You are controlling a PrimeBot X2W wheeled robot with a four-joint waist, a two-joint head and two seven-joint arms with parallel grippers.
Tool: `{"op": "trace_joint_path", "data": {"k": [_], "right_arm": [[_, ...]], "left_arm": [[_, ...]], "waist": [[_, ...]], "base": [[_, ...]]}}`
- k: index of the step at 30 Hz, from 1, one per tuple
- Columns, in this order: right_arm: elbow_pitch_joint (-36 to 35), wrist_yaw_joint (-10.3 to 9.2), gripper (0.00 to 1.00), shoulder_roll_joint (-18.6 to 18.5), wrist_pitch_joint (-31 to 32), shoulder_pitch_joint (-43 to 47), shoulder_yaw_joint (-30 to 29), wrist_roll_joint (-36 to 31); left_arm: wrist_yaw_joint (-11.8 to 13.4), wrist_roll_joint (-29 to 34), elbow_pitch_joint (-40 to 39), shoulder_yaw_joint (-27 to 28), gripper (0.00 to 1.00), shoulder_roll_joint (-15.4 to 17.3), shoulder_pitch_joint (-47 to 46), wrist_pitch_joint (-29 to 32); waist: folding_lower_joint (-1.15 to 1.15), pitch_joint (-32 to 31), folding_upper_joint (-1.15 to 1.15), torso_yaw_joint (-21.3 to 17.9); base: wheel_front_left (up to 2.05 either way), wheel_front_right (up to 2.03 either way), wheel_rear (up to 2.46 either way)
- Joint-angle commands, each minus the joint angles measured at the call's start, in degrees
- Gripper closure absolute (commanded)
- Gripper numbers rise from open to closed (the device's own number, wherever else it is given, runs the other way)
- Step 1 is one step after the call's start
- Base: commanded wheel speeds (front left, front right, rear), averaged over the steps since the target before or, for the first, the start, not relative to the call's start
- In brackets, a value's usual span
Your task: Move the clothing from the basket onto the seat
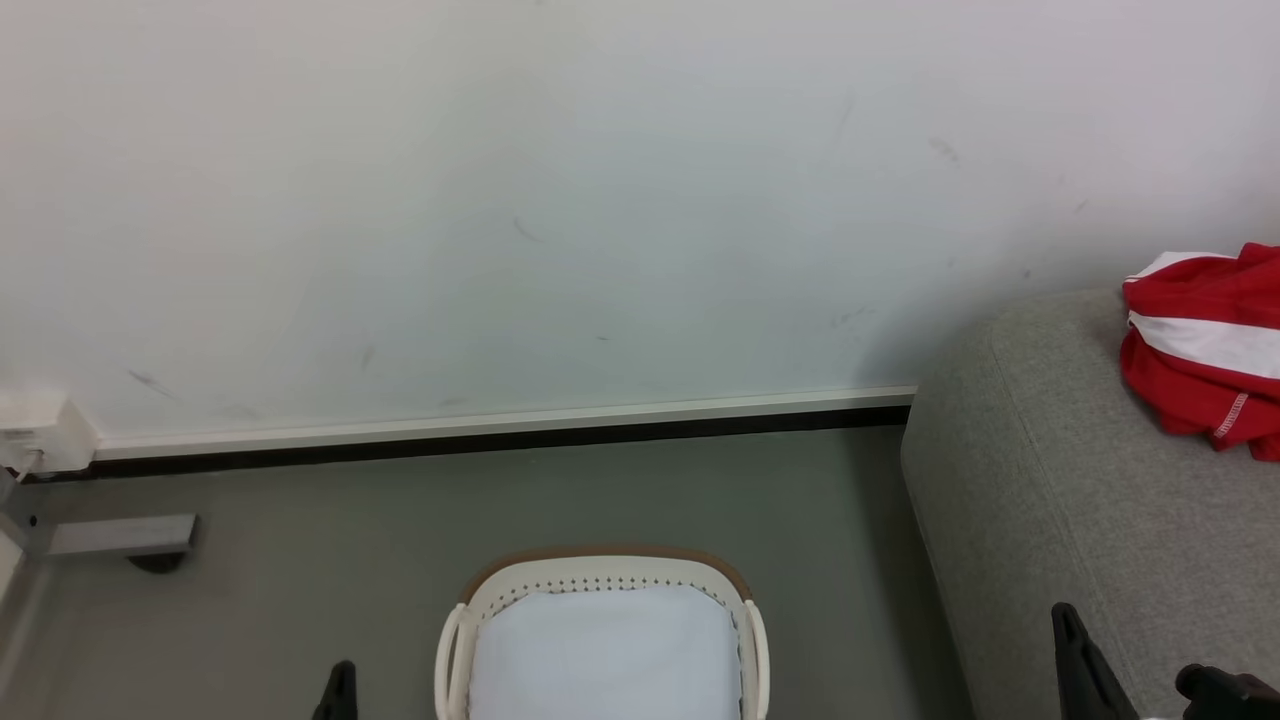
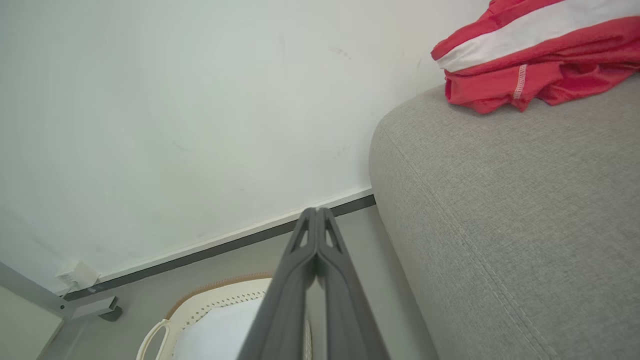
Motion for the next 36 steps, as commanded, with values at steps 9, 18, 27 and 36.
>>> {"op": "trace_joint_path", "data": {"k": [9, 18, 27, 36], "right_arm": [[-2.1, -0.03, 1.00, -0.3, 2.3, -1.8, -1.4, 9.9], [-3.0, -0.04, 1.00, -0.3, 4.2, -2.2, -2.3, 17.3], [-3.8, -0.05, 1.00, -0.4, 6.0, -2.5, -3.1, 24.1], [-4.5, -0.06, 1.00, -0.4, 7.4, -2.6, -3.8, 29.6]], "left_arm": [[-0.8, -9.7, -1.2, 1.0, 1.00, 0.4, -2.6, 2.4], [-1.1, -16.9, -1.3, 1.6, 1.00, 0.4, -3.7, 4.2], [-1.5, -23.4, -1.4, 2.1, 1.00, 0.5, -4.6, 6.0], [-1.8, -28.6, -1.5, 2.6, 1.00, 0.6, -5.4, 7.4]], "waist": [[0.00, 0.1, 0.00, 0.3], [0.00, 0.2, 0.00, 0.5], [0.00, 0.3, 0.00, 0.8], [0.00, 0.4, 0.00, 1.0]], "base": [[0.00, 0.00, 0.00], [0.00, 0.00, 0.00], [0.00, 0.00, 0.00], [0.00, 0.00, 0.00]]}}
